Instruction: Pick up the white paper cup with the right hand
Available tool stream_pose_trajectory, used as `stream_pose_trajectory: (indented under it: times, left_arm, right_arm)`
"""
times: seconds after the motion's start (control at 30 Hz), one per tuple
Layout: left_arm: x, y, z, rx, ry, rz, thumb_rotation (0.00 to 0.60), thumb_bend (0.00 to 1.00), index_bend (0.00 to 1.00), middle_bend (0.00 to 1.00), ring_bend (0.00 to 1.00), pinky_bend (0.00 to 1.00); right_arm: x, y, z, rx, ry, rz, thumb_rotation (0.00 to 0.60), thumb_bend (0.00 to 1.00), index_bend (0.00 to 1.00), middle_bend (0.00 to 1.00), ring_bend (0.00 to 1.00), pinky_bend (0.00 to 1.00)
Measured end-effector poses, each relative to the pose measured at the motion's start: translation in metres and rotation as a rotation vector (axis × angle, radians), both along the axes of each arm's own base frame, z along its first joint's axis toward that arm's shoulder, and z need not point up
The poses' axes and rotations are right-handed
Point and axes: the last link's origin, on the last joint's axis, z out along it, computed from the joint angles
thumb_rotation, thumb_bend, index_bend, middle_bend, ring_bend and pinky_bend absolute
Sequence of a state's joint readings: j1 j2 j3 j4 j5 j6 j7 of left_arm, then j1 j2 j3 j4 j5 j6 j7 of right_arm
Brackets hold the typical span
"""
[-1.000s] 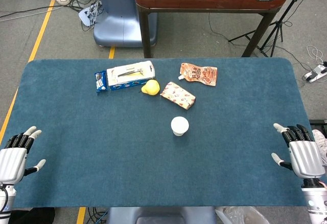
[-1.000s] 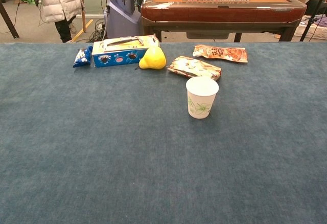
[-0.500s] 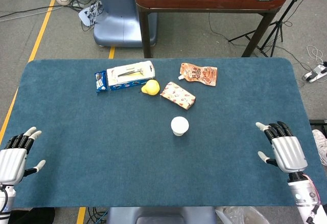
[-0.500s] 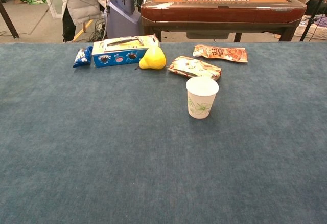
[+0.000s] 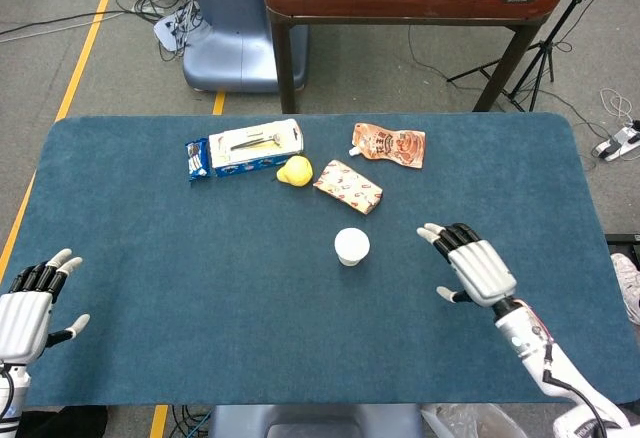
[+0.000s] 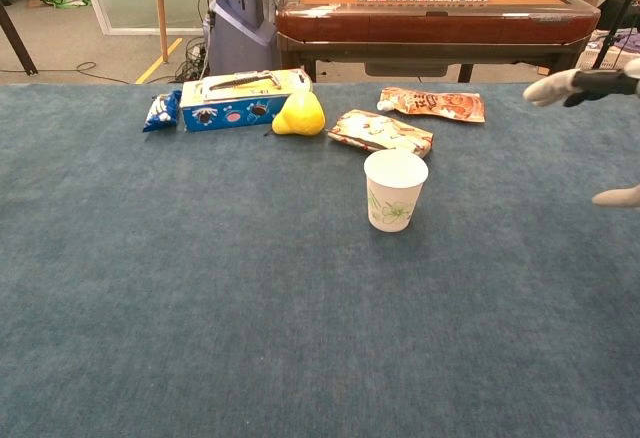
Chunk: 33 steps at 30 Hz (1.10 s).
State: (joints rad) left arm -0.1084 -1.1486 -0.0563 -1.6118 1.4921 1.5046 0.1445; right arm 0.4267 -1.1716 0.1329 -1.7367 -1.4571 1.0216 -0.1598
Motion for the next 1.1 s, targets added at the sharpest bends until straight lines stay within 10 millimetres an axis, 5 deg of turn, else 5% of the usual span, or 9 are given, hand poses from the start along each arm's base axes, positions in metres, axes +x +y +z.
stream_pose_trajectory:
  times: [0.63, 1.1]
  left_arm:
    - [0.003, -0.004, -0.002, -0.008, -0.001, 0.002, 0.6, 0.15, 0.2, 0.13, 0.16, 0.15]
    - [0.0, -0.007, -0.001, -0.006, 0.002, 0.014, 0.6, 0.15, 0.2, 0.13, 0.16, 0.15]
  right_arm:
    - [0.069, -0.07, -0.068, 0.145, -0.015, 0.089, 0.6, 0.16, 0.12, 0.18, 0.12, 0.15]
    - [0.082, -0.086, -0.1, 0.189, 0.01, 0.089, 0.6, 0.16, 0.13, 0.23, 0.12, 0.15]
